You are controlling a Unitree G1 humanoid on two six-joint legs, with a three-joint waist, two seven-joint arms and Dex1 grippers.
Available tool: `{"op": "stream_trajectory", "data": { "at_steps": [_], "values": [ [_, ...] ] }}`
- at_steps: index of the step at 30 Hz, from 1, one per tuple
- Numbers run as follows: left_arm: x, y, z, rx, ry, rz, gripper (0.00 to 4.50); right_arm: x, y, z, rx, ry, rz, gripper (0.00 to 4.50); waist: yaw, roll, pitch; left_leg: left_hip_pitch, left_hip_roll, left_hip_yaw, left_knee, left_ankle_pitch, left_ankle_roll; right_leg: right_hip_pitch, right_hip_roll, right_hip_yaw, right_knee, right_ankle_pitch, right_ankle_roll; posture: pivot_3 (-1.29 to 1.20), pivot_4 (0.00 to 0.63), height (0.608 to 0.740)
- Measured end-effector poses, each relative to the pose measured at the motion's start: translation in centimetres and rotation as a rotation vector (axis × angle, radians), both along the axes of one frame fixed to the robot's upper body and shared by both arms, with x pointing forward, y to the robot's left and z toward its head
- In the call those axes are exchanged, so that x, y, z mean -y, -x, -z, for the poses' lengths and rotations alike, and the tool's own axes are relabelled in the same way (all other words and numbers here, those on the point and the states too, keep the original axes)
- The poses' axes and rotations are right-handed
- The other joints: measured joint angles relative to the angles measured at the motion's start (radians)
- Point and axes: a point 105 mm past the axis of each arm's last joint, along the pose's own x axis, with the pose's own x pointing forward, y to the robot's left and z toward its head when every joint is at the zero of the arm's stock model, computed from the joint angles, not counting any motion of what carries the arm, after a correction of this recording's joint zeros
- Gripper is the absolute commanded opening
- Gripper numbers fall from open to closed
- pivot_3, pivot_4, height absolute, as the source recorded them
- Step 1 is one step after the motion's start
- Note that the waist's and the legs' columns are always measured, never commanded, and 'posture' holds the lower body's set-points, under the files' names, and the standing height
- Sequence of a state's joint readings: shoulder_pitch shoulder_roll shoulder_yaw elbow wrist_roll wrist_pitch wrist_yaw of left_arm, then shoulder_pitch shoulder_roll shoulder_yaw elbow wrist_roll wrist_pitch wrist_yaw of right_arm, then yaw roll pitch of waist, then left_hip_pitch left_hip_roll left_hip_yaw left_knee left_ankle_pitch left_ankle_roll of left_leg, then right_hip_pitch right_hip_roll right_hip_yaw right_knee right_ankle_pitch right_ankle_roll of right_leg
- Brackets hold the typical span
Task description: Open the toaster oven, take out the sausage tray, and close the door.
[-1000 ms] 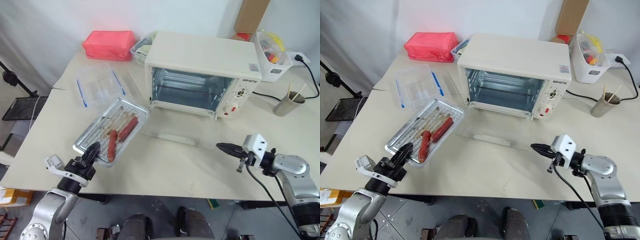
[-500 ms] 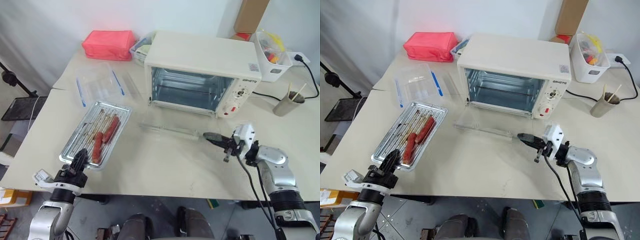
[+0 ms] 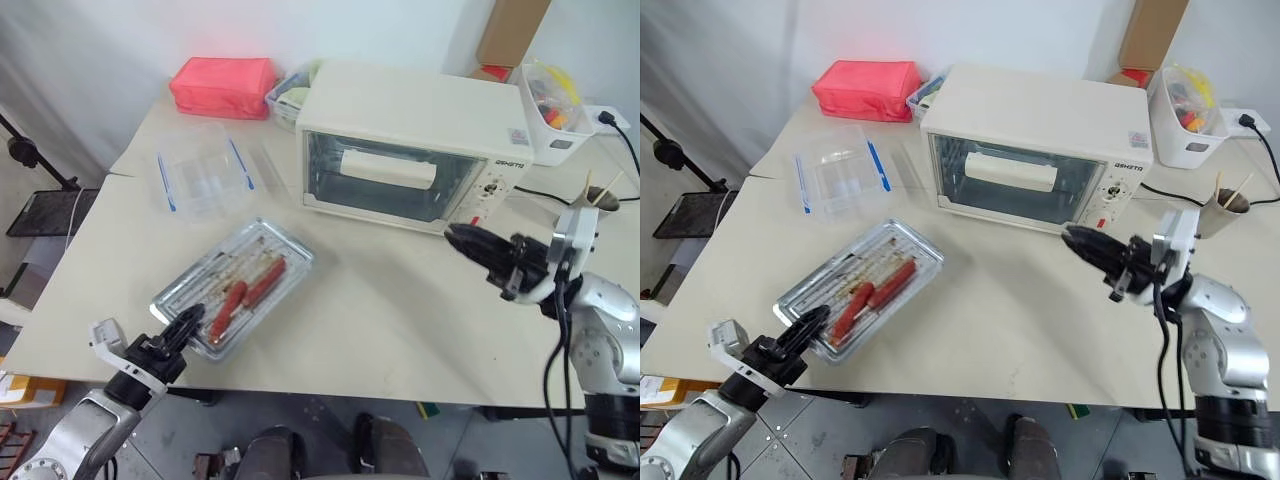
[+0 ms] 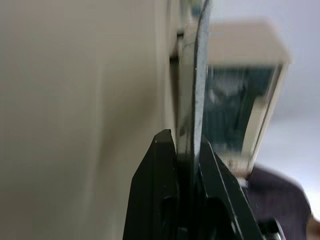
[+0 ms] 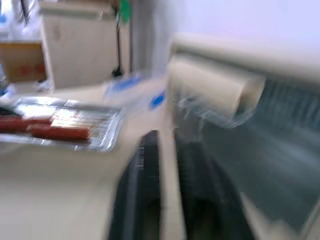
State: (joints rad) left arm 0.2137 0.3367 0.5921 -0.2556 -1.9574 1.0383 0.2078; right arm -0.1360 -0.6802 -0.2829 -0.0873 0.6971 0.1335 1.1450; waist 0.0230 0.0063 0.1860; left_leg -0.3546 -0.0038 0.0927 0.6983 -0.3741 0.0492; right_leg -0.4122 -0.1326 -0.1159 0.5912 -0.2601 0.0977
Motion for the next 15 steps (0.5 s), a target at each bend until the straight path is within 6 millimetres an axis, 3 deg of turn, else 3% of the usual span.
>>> {"op": "stream_trajectory", "data": {
  "at_steps": [4, 8, 15],
  "values": [
    [0.7, -1.3, -0.5, 0.005, -0.051, 0.153, 0.00, 1.6, 3.2, 2.8, -0.073, 0.127, -0.036, 3.08, 0.004, 0.000, 0.000, 0.001, 0.000, 0.000, 0.000, -0.001, -0.002, 0.000, 0.000, 0.000, -0.001, 0.000, 0.000, 0.00, 0.150, 0.740],
    [3.0, -3.3, -1.3, 0.022, -0.067, 0.319, 0.00, 3.2, 4.4, 2.7, -0.056, 0.154, 0.038, 4.43, 0.001, 0.002, 0.000, 0.002, 0.000, 0.002, 0.000, -0.002, -0.005, 0.001, 0.000, 0.003, 0.000, 0.001, 0.001, 0.00, 0.150, 0.740],
    [8.2, -6.1, -1.9, -0.007, -0.071, 0.571, 0.00, 4.0, 6.3, 2.9, -0.070, 0.188, 0.114, 4.43, 0.006, 0.003, 0.000, 0.001, -0.001, 0.002, 0.000, 0.002, -0.001, 0.001, 0.004, 0.001, 0.004, 0.001, 0.002, 0.00, 0.150, 0.740]
  ]
}}
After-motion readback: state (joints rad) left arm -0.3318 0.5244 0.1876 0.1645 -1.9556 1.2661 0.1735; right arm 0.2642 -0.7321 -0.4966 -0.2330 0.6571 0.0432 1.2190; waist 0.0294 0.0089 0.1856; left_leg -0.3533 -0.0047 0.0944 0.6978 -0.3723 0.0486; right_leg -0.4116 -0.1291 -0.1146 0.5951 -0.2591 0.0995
